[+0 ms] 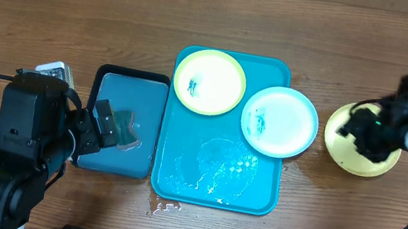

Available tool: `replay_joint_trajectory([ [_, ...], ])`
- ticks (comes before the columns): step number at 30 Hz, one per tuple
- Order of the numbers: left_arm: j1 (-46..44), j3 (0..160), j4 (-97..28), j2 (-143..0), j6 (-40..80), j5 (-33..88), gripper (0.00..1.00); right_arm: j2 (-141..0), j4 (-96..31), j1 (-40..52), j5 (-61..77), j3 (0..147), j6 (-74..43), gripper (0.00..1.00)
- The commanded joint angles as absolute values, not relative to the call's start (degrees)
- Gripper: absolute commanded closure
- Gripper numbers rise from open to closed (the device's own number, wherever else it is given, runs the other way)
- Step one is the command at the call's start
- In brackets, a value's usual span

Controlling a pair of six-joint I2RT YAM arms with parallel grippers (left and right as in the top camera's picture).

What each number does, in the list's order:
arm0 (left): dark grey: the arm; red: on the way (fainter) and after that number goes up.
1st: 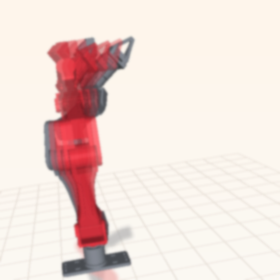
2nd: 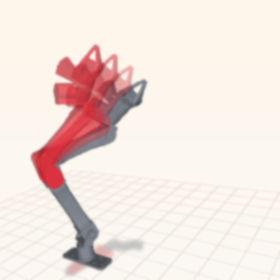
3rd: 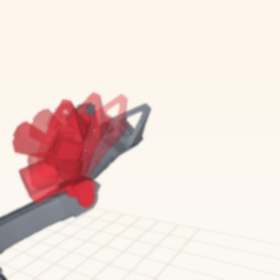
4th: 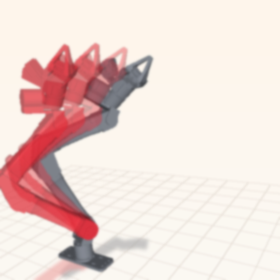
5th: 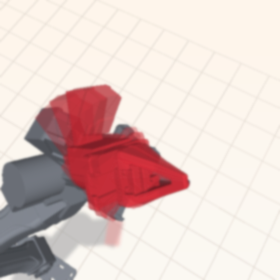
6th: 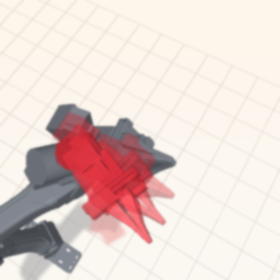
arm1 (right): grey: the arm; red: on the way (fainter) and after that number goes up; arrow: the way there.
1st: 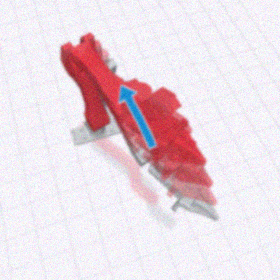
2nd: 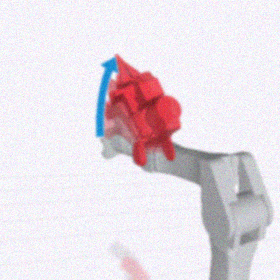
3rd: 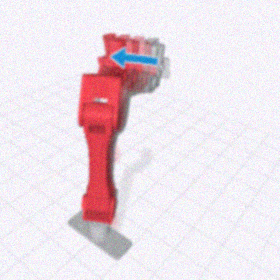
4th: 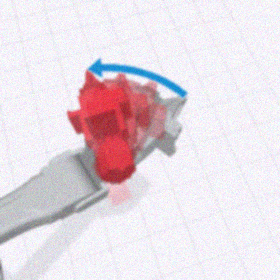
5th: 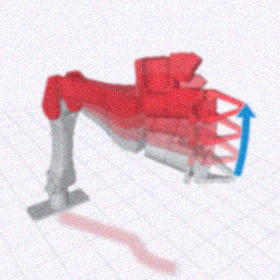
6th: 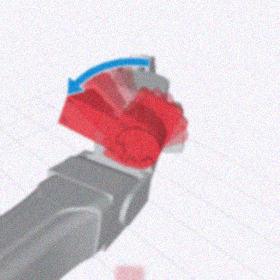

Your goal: Clean dirty plates on tray and stack at the side

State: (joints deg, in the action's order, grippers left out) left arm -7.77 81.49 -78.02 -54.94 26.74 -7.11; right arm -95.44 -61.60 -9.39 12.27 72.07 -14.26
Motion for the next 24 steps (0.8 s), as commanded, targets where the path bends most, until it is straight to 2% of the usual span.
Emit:
replay_joint_trajectory([
  [1, -7.42, 82.37, -77.78, -55.02, 25.71, -7.88, 0.0, -95.85, -57.3, -5.91, 14.94, 70.85, -10.63, 0.38],
  [7, -7.42, 82.39, -77.78, -55.02, 25.71, -7.88, 0.0, -99.11, -47.0, -1.93, 9.91, 65.21, -12.21, 0.39],
  [9, -7.42, 82.39, -77.78, -55.02, 25.71, -7.88, 0.0, -100.14, -44.4, -1.52, 10.37, 63.48, -12.21, 0.45],
  [11, -7.42, 82.39, -77.78, -55.02, 25.71, -7.88, 0.0, -101.03, -42.7, -1.15, 10.63, 62.28, -12.27, 0.59],
  [13, -7.42, 82.39, -77.78, -55.02, 25.71, -7.88, 0.0, -101.51, -42.63, -0.8, 10.57, 61.93, -13.87, 0.89],
  [14, -7.42, 82.39, -77.78, -55.02, 25.71, -7.9, 0.0, -101.51, -43.0, -0.73, 10.59, 61.93, -15.55, 0.96],
  [24, -7.42, 82.39, -77.78, -55.02, 25.71, -7.88, 0.0, -90.67, -56.75, -0.23, 10.68, 66.92, -19.77, 0.96],
])
